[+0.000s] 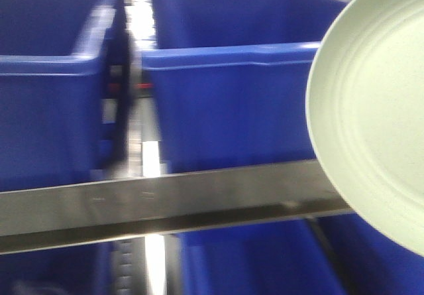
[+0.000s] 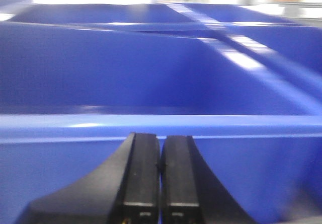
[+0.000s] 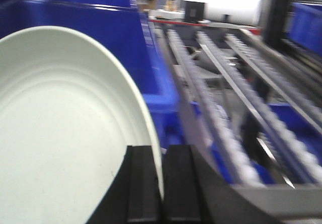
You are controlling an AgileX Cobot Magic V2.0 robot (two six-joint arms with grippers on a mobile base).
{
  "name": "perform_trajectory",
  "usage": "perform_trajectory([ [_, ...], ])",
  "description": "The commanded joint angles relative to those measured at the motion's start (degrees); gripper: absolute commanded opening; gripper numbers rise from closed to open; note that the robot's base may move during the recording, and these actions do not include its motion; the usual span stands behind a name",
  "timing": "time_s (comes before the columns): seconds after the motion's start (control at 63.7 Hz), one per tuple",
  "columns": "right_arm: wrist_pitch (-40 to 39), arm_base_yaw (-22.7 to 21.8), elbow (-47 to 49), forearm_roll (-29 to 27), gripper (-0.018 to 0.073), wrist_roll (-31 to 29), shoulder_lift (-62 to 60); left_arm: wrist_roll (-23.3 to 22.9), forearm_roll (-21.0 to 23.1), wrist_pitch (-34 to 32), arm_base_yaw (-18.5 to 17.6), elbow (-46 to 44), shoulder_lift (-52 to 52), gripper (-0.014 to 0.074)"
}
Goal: Place green plate on second shelf with right arm
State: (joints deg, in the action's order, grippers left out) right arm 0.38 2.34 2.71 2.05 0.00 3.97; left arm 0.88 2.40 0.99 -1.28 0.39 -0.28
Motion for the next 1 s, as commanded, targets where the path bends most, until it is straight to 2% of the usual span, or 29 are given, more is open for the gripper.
perform_trajectory([
  [0.0, -6.78, -0.35, 1.99, 0.07, 0.0057, 0.40, 0.45, -0.08, 0.32, -4.70, -0.37, 2.40, -1.04, 0.0130],
  [0.988, -6.78, -0.35, 1.99, 0.07, 0.0057, 0.40, 0.45, -0.08, 0.32, -4.70, -0.37, 2.40, -1.04, 0.0130],
])
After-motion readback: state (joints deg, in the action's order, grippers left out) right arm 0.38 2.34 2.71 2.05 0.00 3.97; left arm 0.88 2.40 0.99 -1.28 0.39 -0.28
